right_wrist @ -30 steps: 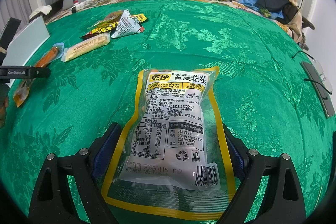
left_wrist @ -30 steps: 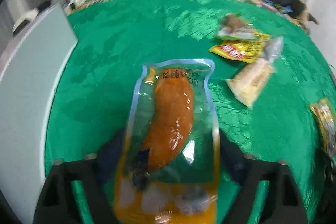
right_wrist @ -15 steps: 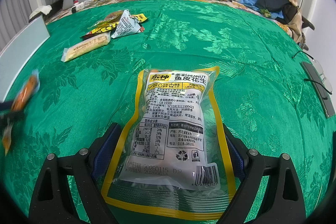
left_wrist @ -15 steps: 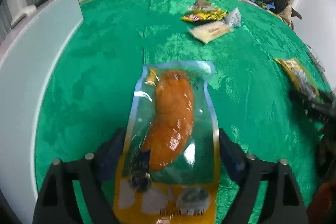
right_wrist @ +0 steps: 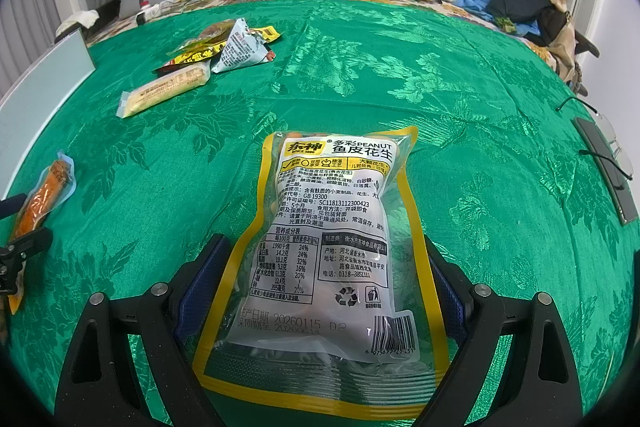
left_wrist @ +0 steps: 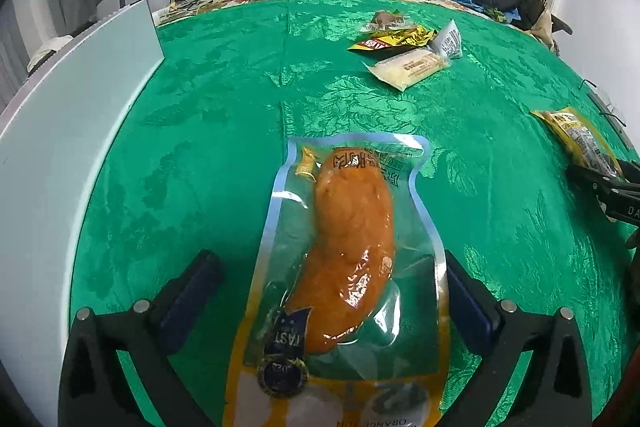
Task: Organize snacks
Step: 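Grasp the large vacuum-packed orange sausage with the left tool, then carry the orange sausage pack and peanut bag into the white box with both tools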
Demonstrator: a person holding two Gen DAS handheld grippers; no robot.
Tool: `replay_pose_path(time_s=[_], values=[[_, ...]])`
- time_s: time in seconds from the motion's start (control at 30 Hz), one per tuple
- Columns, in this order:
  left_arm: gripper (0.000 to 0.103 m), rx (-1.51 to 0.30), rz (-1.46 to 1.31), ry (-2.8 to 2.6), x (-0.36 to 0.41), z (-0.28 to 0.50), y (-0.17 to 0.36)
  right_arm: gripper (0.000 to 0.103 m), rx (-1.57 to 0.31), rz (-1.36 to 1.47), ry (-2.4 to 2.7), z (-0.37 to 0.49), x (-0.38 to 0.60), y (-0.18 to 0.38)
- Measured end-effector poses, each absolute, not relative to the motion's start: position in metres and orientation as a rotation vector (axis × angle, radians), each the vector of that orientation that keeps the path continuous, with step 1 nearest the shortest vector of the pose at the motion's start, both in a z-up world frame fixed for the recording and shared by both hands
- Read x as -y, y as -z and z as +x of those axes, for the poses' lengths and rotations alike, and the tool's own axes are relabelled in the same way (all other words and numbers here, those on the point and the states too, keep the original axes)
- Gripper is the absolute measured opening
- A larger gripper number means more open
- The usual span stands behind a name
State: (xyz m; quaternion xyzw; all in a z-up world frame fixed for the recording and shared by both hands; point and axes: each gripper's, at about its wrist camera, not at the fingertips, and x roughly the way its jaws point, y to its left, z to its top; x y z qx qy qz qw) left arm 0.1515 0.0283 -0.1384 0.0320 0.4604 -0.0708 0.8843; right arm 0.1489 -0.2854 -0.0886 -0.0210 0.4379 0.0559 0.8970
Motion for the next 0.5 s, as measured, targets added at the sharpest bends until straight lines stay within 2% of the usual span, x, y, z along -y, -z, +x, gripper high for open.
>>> replay_pose_path(time_s=[0.5], values=[[0.103,-0.951,0.066,0.146,-0.0278,0.1509,0.1391,0.093,-0.907,-0.043,-0.116,0.1488,0.2854,0.0886]])
